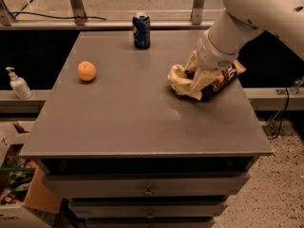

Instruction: Pick brown chip bag

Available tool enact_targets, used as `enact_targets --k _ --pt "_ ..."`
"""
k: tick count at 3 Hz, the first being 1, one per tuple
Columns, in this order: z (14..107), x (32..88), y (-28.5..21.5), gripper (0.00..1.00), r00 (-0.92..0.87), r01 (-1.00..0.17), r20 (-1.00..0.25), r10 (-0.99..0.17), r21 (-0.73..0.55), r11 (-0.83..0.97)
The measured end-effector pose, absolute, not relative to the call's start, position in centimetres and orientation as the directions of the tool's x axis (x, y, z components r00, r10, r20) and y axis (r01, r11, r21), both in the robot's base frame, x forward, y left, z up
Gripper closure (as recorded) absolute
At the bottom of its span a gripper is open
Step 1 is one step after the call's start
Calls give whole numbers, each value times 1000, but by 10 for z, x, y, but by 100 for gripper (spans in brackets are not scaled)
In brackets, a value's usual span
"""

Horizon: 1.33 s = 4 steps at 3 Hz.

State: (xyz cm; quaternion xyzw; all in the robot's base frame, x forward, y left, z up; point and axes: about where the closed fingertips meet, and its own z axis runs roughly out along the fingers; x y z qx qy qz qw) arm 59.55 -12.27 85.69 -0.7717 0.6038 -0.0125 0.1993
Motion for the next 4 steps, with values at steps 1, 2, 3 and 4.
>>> enact_targets --k 1,2,3,4 --pt "872 595 -116 100 282 -919 -238 -929 -345 -190" --pt "921 596 -93 100 304 -900 -303 -903 -402 -168" --pt "962 593 -78 100 323 -887 -365 -873 -439 -144" --pt "993 587 -69 100 341 -879 -421 -841 -461 -126"
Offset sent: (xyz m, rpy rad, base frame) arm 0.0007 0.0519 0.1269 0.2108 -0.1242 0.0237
